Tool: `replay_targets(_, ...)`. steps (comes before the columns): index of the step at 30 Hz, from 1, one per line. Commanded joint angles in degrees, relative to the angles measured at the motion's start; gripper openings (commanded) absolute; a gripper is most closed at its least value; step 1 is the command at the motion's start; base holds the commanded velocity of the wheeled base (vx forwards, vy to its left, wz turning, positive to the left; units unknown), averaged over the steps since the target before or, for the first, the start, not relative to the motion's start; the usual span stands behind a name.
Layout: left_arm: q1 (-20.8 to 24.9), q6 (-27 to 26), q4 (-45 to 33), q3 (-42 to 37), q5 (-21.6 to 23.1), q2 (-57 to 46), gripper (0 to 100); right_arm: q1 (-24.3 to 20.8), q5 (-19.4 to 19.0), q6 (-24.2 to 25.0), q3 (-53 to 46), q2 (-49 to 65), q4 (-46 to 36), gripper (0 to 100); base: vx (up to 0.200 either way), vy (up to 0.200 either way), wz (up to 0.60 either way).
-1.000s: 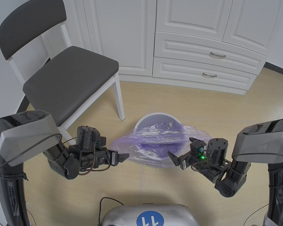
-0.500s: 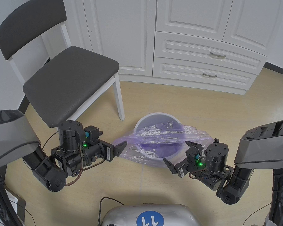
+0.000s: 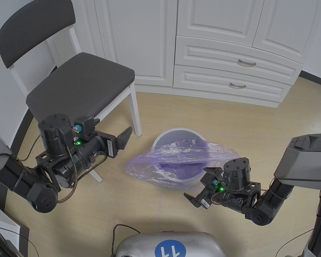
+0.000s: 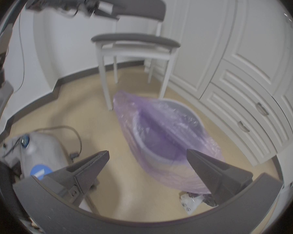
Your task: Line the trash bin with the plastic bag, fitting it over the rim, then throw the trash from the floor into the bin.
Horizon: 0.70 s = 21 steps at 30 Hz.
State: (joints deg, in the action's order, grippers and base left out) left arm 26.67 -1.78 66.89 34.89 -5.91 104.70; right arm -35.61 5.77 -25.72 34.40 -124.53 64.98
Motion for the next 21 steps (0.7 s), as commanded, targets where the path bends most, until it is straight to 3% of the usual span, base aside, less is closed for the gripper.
replay_targets(1,-2.9,-2.0,-0.3,0.6,-0.9,-7.5,100,0.5,0.0,-8.7,9.5,6.7,-16.4,100,0.0,0.0,0.0)
replay_targets(3,-5.8,-4.8,0.2,1.5,-1.1,-6.7,100,1.3,1.0,-14.2,13.6,5.7,-19.9,100,0.0,0.0,0.0)
replay_targets(8,-12.7,-8.3,0.3,3.1,-0.7,-6.2,100,1.7,5.0,-17.9,17.5,4.4,-22.5,100,0.0,0.0,0.0)
replay_targets(14,-18.5,-8.2,1.0,5.5,1.6,-7.1,100,0.5,8.3,-18.8,22.5,-0.2,-24.7,100,0.0,0.0,0.0)
replay_targets(21,-21.8,-8.2,5.0,5.2,2.0,-7.9,100,0.9,9.5,-19.0,25.1,-5.7,-24.7,100,0.0,0.0,0.0)
